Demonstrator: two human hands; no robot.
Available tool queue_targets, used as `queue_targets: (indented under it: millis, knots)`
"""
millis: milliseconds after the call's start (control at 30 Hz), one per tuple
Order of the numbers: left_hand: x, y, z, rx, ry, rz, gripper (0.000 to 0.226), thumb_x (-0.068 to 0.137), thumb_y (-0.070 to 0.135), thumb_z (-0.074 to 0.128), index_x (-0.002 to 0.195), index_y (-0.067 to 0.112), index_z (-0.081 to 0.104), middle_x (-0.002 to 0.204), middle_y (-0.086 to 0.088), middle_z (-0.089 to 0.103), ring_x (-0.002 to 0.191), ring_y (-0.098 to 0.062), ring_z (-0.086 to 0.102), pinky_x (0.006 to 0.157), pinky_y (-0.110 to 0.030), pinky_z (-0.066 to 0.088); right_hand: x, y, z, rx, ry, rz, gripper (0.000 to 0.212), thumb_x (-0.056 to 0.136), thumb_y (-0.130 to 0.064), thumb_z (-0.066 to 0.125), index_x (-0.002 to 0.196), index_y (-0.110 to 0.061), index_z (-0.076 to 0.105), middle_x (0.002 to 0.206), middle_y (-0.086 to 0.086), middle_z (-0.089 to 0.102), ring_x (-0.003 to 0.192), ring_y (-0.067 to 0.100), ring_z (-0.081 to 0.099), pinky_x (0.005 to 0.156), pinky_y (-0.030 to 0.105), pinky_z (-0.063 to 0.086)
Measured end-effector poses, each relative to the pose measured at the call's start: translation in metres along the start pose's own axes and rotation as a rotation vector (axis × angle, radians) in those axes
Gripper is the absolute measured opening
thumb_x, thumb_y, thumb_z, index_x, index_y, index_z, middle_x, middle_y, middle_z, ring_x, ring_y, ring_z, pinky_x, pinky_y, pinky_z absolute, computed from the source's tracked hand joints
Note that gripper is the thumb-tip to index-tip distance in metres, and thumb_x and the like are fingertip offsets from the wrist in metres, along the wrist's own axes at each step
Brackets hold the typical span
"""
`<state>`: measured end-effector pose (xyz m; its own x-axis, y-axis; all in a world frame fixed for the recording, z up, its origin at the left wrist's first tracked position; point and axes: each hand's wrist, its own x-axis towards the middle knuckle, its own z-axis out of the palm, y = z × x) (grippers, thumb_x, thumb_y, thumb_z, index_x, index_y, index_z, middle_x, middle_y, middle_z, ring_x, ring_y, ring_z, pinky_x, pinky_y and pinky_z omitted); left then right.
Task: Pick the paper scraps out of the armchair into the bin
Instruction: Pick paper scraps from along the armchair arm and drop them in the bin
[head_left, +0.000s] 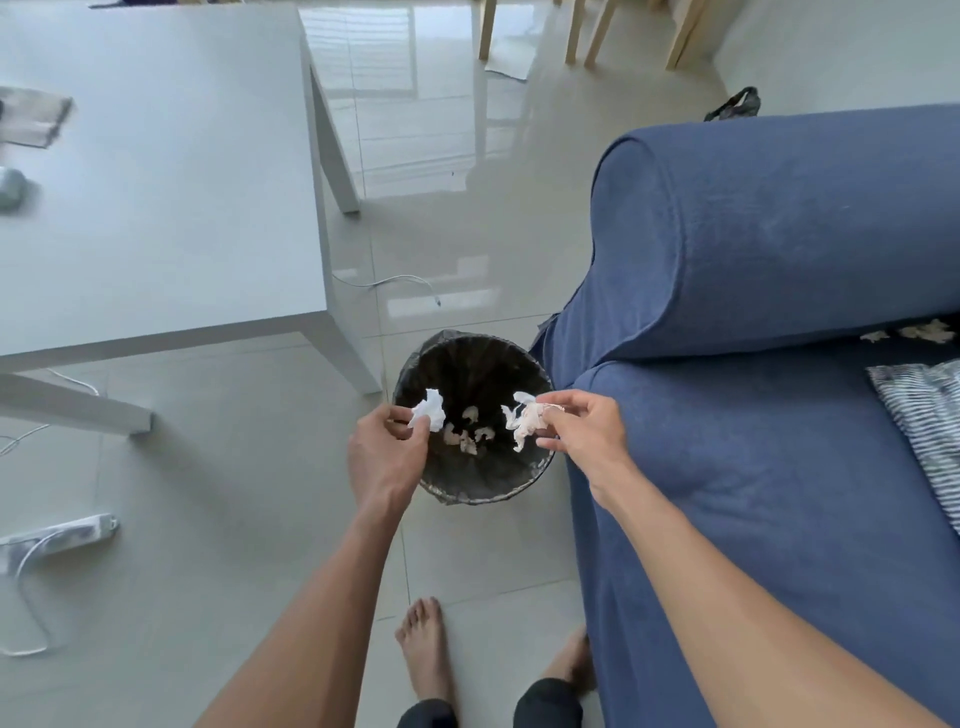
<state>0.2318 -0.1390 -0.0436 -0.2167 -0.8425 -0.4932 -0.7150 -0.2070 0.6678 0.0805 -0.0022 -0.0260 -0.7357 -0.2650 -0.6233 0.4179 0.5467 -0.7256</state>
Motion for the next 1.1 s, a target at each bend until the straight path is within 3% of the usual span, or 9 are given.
queue_targets:
  millis: [100,200,300,400,567,733,867,1100]
  knots:
    - [0.007,-0.009,-0.002,-0.001,-0.002,-0.022,0.013,0.088,0.03,0.069,0.096,0.019,0.07,0.078,0.006,0.067,0.079,-0.018,0.069,0.077,-0.034,0.058,0.001,0.002,0.015,-0.045,0.007,-0.001,0.018,0.09,0.0,0.064,0.092,-0.014,0.076,0.089,0.008,0.076,0.075,0.017,0.075,0.058,0.02,0.057]
    - [0.011,-0.013,0.001,-0.02,-0.058,-0.024,0.011,0.086,0.031,0.07,0.092,0.023,0.069,0.077,0.006,0.069,0.074,-0.02,0.072,0.076,-0.043,0.061,0.002,0.004,0.021,-0.092,0.042,-0.013,0.02,0.088,0.0,0.064,0.091,-0.015,0.076,0.091,0.007,0.075,0.075,0.018,0.076,0.056,0.019,0.056]
    - [0.016,-0.016,0.003,-0.025,-0.147,-0.043,0.017,0.087,0.029,0.071,0.102,0.021,0.068,0.076,0.005,0.07,0.065,-0.02,0.074,0.073,-0.046,0.063,0.002,0.006,0.025,-0.138,0.103,-0.022,0.02,0.088,0.0,0.063,0.092,-0.014,0.077,0.09,0.005,0.074,0.074,0.018,0.075,0.055,0.017,0.056]
    - [0.024,-0.019,0.003,-0.007,-0.164,-0.057,0.023,0.09,0.022,0.067,0.112,0.016,0.066,0.075,0.007,0.068,0.063,-0.02,0.074,0.077,-0.046,0.062,0.004,0.007,0.028,-0.195,0.145,-0.034,0.024,0.087,-0.003,0.064,0.084,-0.024,0.075,0.087,0.0,0.073,0.07,0.015,0.073,0.066,0.025,0.061]
    - [0.036,-0.015,0.0,0.009,-0.16,-0.039,0.016,0.092,0.021,0.064,0.108,0.018,0.065,0.078,0.007,0.067,0.064,-0.019,0.074,0.078,-0.044,0.062,0.012,0.011,0.035,-0.201,0.168,-0.025,0.029,0.082,-0.004,0.064,0.074,-0.031,0.072,0.083,-0.001,0.073,0.078,0.023,0.075,0.076,0.041,0.063]
    - [0.047,-0.016,-0.006,0.028,-0.144,-0.017,0.01,0.091,0.022,0.064,0.101,0.022,0.066,0.077,0.005,0.071,0.066,-0.019,0.075,0.079,-0.044,0.062,0.018,0.012,0.046,-0.291,0.156,-0.033,0.017,0.083,-0.011,0.067,0.088,-0.025,0.076,0.087,0.0,0.073,0.084,0.017,0.071,0.067,0.023,0.053]
    - [0.052,-0.027,-0.009,0.066,-0.149,-0.018,0.012,0.087,0.028,0.064,0.098,0.026,0.066,0.08,0.004,0.074,0.076,-0.022,0.075,0.08,-0.045,0.061,0.022,0.015,0.054,-0.372,0.075,-0.004,0.013,0.085,-0.019,0.065,0.084,-0.03,0.073,0.086,-0.004,0.072,0.087,0.019,0.072,0.086,0.038,0.058]
    - [0.049,-0.031,-0.004,0.117,-0.178,-0.016,0.015,0.083,0.034,0.061,0.096,0.03,0.065,0.082,0.005,0.074,0.083,-0.023,0.074,0.082,-0.044,0.06,0.024,0.024,0.047,-0.414,0.042,-0.018,0.018,0.087,-0.018,0.062,0.077,-0.032,0.07,0.086,-0.004,0.073,0.09,0.02,0.071,0.089,0.041,0.058]
